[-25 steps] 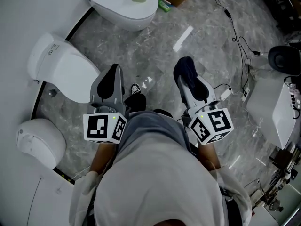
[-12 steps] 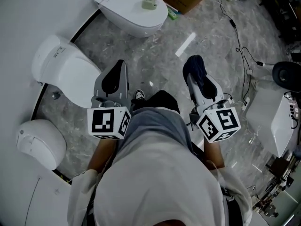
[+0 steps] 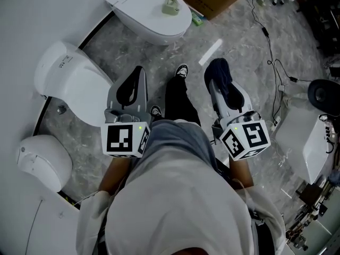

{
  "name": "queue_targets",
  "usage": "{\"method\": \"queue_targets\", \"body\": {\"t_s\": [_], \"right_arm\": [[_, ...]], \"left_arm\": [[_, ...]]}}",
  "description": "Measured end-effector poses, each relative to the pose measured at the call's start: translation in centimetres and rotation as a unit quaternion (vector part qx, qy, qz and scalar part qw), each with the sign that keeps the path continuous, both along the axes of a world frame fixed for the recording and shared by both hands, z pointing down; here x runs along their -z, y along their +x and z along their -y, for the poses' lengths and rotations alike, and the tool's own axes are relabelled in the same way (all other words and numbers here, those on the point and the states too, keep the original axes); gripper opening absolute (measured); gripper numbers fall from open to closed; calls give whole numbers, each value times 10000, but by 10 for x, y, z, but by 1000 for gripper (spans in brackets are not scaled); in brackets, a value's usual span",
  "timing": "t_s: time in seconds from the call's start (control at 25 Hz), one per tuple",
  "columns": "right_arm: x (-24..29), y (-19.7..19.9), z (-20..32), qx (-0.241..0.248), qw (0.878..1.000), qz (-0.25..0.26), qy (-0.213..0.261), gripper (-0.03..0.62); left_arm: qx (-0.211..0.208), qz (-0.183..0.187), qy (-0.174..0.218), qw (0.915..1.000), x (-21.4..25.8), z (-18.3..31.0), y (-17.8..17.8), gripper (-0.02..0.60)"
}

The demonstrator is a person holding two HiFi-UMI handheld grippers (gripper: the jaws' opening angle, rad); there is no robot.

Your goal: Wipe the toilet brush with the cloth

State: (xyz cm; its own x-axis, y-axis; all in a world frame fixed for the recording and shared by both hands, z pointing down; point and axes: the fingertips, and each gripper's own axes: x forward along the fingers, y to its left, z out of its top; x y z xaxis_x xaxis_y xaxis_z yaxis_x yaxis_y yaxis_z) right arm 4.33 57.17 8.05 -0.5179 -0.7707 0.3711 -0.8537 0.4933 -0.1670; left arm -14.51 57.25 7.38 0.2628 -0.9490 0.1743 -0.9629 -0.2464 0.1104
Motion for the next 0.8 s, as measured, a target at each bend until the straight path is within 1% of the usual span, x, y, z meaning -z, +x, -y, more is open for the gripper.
{"method": "queue_targets", "body": {"t_s": [0.2, 0.4, 0.64, 0.8], "right_arm": [[-3, 6, 54, 174, 9998, 53, 42, 97], [-3, 19, 118, 367, 9993, 74, 44, 97], [-14, 27, 197, 558, 9983, 128, -89, 98], [-20, 43, 248, 623, 9976, 207, -215, 98]], "left_arm": [[29, -21, -28, 10000, -4, 52, 13, 0], [47, 17, -65, 10000, 2, 115, 32, 0], [66, 73, -175, 9998, 0, 197, 47, 0], [93, 84, -243, 9996, 0, 249, 66, 0]]}}
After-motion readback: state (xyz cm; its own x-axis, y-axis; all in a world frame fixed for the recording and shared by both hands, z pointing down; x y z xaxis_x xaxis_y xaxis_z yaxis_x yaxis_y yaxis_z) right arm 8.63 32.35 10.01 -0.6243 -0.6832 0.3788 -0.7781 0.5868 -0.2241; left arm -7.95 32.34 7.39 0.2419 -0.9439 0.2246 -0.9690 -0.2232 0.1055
